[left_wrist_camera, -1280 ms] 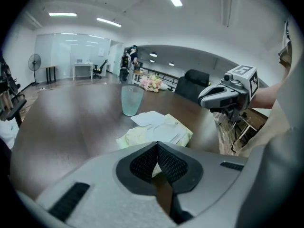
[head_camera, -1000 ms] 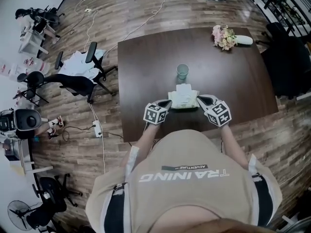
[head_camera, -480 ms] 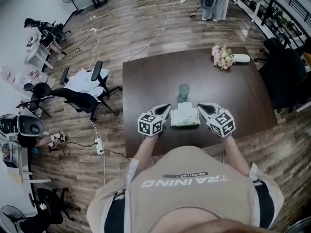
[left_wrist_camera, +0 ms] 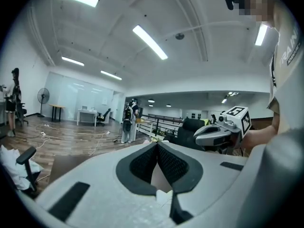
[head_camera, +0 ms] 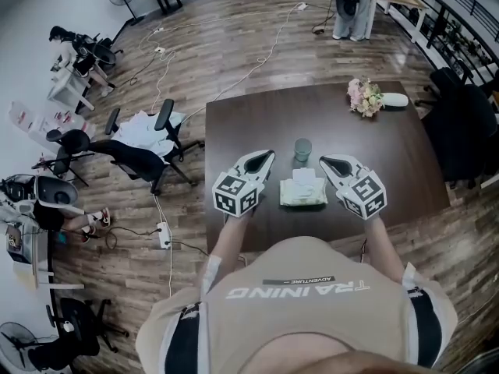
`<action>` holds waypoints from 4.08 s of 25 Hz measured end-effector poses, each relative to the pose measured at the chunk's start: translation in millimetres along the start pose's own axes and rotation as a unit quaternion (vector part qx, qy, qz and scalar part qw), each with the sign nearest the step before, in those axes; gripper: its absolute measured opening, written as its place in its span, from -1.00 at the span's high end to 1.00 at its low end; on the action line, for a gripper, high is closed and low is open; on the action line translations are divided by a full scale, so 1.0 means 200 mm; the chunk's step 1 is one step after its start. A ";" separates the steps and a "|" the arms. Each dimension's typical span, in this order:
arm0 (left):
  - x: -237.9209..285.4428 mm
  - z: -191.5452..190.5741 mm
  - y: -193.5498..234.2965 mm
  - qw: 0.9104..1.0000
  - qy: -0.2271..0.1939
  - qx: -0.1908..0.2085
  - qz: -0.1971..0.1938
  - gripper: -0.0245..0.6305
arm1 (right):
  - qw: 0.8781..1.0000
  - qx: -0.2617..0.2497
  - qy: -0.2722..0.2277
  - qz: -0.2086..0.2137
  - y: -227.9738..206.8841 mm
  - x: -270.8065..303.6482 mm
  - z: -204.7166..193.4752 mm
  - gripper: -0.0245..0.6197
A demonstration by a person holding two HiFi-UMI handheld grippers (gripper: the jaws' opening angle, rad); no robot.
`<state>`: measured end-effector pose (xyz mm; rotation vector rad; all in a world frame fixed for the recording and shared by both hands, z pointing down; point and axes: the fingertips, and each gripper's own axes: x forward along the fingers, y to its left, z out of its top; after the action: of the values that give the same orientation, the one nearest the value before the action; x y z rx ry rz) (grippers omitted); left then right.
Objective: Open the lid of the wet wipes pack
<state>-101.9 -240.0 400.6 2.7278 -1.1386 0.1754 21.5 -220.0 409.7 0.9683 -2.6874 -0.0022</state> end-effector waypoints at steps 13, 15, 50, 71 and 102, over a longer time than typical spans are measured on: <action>-0.05 0.36 -0.06 0.997 -0.061 0.055 -0.008 0.90 | 0.997 0.031 -0.070 -0.030 -0.10 -0.07 0.28 0.88; -0.06 0.37 -0.04 0.997 -0.062 0.054 -0.002 0.90 | 0.996 0.028 -0.075 -0.035 -0.10 -0.07 0.33 0.88; -0.06 0.24 0.03 0.998 -0.062 0.006 0.020 0.90 | 0.993 0.029 -0.086 -0.072 -0.19 -0.16 0.27 0.88; -0.10 0.21 0.06 0.995 -0.094 -0.023 0.022 0.90 | 0.994 0.036 -0.084 -0.063 -0.10 -0.05 0.23 0.88; -0.18 0.23 0.01 0.994 -0.108 -0.013 0.028 0.90 | 0.993 0.028 -0.102 -0.058 -0.07 -0.06 0.23 0.88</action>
<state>-126.1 -226.9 349.8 2.7443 -1.2629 -0.1290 25.9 -227.8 361.6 1.2000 -2.8246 -0.0517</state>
